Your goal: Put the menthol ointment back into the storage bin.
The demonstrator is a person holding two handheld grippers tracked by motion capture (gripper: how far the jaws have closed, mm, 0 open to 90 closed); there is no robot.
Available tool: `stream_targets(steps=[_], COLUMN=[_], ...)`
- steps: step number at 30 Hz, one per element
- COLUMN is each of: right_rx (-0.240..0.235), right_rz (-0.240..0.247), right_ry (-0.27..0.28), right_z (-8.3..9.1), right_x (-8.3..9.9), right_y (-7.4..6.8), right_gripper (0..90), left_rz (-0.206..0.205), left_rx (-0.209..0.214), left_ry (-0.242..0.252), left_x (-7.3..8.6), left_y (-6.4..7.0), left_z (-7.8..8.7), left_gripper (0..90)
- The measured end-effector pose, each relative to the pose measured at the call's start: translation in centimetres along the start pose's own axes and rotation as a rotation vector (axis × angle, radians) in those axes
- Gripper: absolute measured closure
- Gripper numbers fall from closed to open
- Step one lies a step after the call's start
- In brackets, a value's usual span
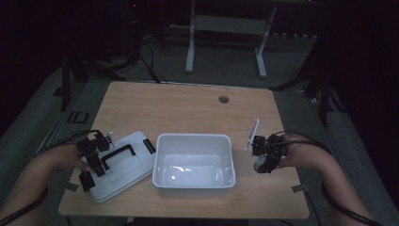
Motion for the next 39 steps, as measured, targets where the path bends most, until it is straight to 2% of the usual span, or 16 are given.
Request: stream_targets(steps=[2,6,10,15,19,28,39], right_rx=[0.006,0.013,0.031,0.033,0.025,-0.009,-0.017], right_rz=[0.006,0.020,0.057,0.066,0.095,0.132,0.187], right_ry=[-0.002,0.025,0.040,0.056,0.063,0.077,0.100], right_z=[0.4,1.8,3.3,4.1,4.6,3.8,1.9], right_x=[-0.2,-1.3,-2.7,-3.7,-5.0,-6.9,-9.0], right_y=[-0.2,-0.8,-1.6,-2.2,-3.0,-4.0,-5.6], right_gripper=[50.3,50.3,50.3,50.2,50.3,50.2,50.2], left_rz=[-0.003,-0.010,-0.009,-0.015,-0.016,-0.023,-0.024], left_rx=[-0.001,-0.001,-0.003,-0.003,-0.003,0.005,0.001], left_ry=[0.011,0.004,0.004,0.003,0.003,0.000,0.003], left_x=[-0.1,-0.2,-0.1,0.0,-0.1,-0.4,-0.5], left_y=[0.1,0.2,0.2,0.3,0.3,0.4,0.3], left_z=[0.1,0.0,0.2,0.3,0.3,0.0,-0.1], left_gripper=[37.2,37.2,37.2,37.2,37.2,37.2,37.2])
Point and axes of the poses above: each handheld gripper's, and its own axes: z roughly backward along the jaws, x roughly out of its underside, y roughly to its right, the point moved 4 cm from there along -z, roughly forward along the jaws, and after that the axes turned 13 degrees about -z, right-handed, at the moved point
